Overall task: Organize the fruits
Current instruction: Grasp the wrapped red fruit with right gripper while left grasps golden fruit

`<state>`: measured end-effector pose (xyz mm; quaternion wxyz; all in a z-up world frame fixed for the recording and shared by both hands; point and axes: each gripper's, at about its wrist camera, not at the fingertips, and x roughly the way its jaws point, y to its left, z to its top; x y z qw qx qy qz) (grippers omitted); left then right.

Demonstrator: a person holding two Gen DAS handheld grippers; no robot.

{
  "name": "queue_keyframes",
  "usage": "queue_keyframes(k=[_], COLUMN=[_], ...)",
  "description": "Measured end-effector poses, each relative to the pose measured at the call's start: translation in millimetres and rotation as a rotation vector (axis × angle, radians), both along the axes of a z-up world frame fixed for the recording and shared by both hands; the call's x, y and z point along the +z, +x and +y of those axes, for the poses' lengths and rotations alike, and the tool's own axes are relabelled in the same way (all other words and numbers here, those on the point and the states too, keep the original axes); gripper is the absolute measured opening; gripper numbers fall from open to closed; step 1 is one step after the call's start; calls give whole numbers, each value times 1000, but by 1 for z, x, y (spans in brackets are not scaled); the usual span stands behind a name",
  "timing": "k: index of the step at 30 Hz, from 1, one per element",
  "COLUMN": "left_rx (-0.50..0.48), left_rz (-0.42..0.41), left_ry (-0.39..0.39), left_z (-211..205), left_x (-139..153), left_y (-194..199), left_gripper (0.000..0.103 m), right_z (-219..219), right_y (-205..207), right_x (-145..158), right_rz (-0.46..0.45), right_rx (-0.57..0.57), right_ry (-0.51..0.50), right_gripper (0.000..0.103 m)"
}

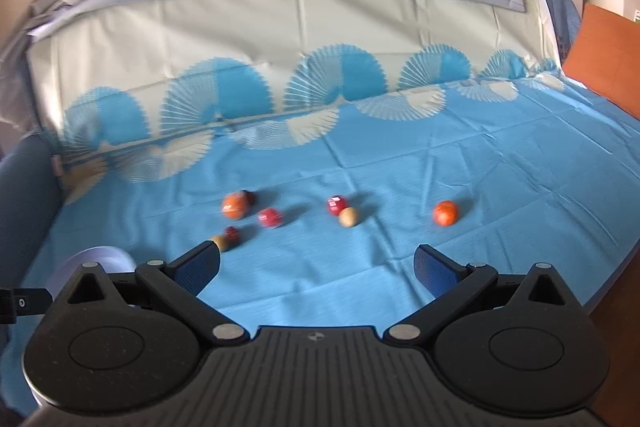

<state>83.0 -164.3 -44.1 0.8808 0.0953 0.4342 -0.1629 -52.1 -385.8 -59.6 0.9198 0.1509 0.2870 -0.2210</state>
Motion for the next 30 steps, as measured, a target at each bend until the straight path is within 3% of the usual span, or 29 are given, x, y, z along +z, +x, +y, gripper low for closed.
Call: queue_keyframes(k=[5,8,14,17,20,23,26,27,28,29,30], left_rx=[-55,-70,-82,-67,-55,-43,-60,-70,-85,-107,-122], left_rz=[34,95,171,209,266,254,215,186,159,151,165], left_ry=[33,66,104,118,83,51,71,72,72,78,89], left_z=[-62,-93,-133,-143,-143,-145,-152,-154,-155,-156,-158], left_x=[-38,-67,-110,-131,-149,-153,-153,-151,-149,-148,-149], left_y=[45,78,131,150,165,174,175,174,171,170,170], left_gripper=[103,103,103,103,103,103,102,93,76,65,41], right_z=[-45,-70,-118,-131,-140,-145,-146,-145,-144,-141,-137], right_y=[50,86,161,193,219,237,248,250,251,252,251], right_x=[-28,-49,-95,-112,-130,-145,-155,-157,-158,-159,-158], right_rz=[55,111,237,270,306,338,354,358,359,360,358], right_rx=[-12,-1,15,34,46,50,60,72,84,92,108], right_ry=[53,98,157,154,148,147,141,132,118,92,60], right_gripper=[102,102,102,102,102,102,101,100,97,86,80])
